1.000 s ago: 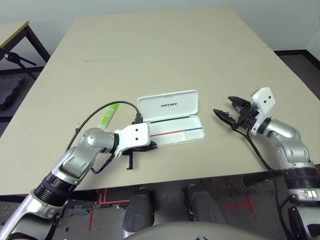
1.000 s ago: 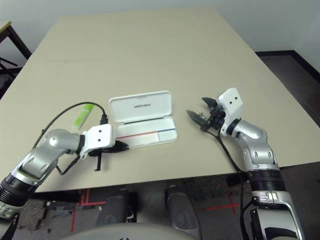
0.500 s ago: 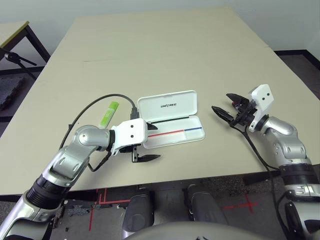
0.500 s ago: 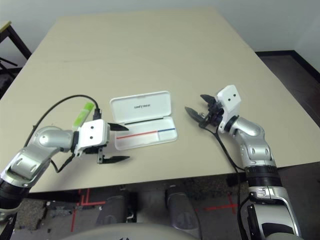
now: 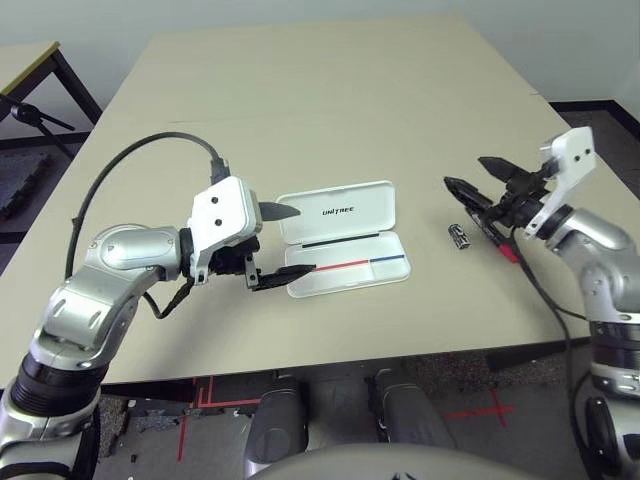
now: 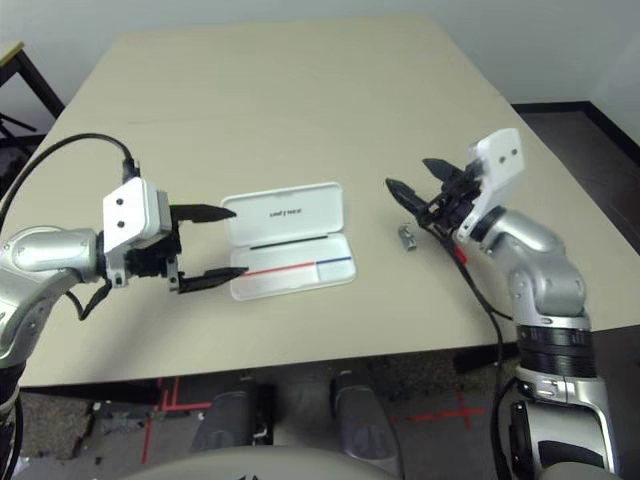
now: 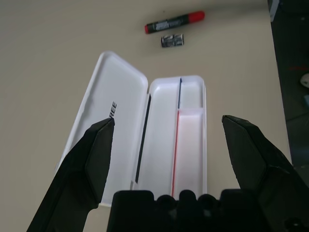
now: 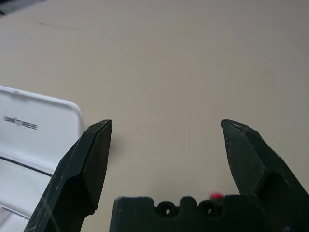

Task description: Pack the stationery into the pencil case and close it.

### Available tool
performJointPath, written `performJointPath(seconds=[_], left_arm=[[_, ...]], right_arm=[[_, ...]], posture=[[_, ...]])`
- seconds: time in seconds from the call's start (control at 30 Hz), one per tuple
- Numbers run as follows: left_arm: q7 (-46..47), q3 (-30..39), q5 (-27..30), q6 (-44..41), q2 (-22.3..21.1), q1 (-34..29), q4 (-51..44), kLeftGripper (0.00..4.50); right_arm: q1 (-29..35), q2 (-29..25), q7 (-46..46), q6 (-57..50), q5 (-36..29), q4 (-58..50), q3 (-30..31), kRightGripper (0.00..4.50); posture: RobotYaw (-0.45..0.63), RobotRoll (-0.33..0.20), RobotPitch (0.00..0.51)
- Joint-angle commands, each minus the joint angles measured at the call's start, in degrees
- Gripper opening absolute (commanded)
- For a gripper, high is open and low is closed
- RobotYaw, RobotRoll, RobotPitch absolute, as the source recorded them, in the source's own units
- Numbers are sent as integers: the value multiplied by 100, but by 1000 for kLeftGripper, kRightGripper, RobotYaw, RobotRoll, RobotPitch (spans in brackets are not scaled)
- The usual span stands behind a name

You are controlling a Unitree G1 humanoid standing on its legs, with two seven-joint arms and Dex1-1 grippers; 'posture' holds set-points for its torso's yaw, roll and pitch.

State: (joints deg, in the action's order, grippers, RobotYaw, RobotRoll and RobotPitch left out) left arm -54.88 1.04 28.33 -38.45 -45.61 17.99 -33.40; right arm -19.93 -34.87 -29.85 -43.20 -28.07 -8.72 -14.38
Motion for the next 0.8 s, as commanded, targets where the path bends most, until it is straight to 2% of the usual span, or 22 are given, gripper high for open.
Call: performJointPath(seconds=[0.03,0.2,0.4,0.57,0.8], left_arm=[[144,33,402,-316,94,149,-177,4488],[280,-27,573,-433,123,285,-193,4488],[396,-143,617,-441,158,274,-249,4488],[492,-217,624,-436,175,226,-343,4488],[701,-208,667,-522,159,128,-539,4488]], right_arm=[[-84,-128,558,-1430,-159,-234,-142,4500],[-248,-614,693,-2350,22,-215,130,4500],[-631,-1179,263,-3022,-32,34,752,4500],[-1237,-1456,-177,-2982,240,898,1577,4500],[-1759,-1452,-681,-2562,699,2010,2308,4500]], posture=[[-68,0,99],[-74,0,105],[-68,0,108],[-43,0,106],[-6,0,106]])
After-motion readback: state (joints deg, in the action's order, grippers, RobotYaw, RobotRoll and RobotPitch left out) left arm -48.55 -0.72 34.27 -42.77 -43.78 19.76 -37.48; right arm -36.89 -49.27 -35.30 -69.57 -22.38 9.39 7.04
